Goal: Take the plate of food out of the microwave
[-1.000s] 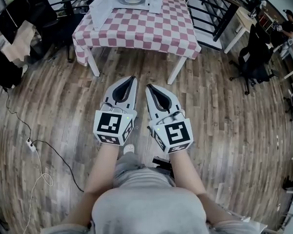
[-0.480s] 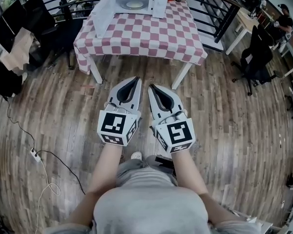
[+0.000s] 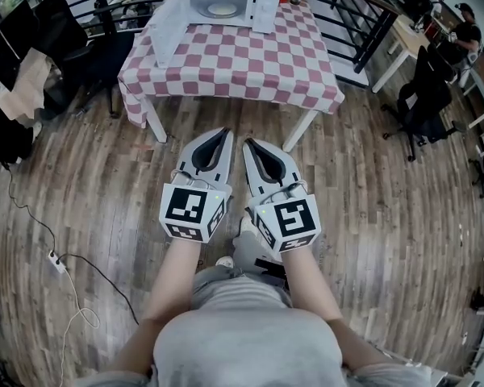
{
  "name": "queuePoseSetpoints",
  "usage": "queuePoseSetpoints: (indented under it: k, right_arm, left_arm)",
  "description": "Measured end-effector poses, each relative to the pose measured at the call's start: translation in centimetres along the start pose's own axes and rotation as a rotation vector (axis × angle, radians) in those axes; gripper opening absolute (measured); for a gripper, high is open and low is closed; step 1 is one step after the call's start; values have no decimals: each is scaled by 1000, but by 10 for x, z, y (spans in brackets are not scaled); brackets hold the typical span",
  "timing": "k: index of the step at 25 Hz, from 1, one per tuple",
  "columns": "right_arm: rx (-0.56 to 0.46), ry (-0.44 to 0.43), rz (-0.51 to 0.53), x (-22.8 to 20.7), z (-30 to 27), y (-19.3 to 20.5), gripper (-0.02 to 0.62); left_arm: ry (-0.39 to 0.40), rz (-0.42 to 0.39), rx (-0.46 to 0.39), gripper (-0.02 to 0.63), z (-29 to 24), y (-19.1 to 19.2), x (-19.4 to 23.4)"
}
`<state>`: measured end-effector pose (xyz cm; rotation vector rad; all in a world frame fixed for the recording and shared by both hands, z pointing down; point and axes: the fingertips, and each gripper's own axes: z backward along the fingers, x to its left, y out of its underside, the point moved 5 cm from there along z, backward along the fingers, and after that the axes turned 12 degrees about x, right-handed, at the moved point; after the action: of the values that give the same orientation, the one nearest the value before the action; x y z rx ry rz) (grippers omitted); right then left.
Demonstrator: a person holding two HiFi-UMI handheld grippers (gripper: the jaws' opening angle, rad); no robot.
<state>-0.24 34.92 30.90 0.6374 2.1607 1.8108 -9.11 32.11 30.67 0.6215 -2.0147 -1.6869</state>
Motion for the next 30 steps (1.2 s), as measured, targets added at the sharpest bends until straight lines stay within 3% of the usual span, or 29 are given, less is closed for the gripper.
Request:
queuePoseSetpoints:
  k: [20, 30]
  right_arm:
    - [-24, -27, -18, -89, -100, -6, 26]
    - [-23, -94, 19, -144, -173, -19, 28]
  left_arm:
    - [-47, -10, 11, 3, -112, -14, 57]
    - [-75, -14, 26, 3, -190, -28, 92]
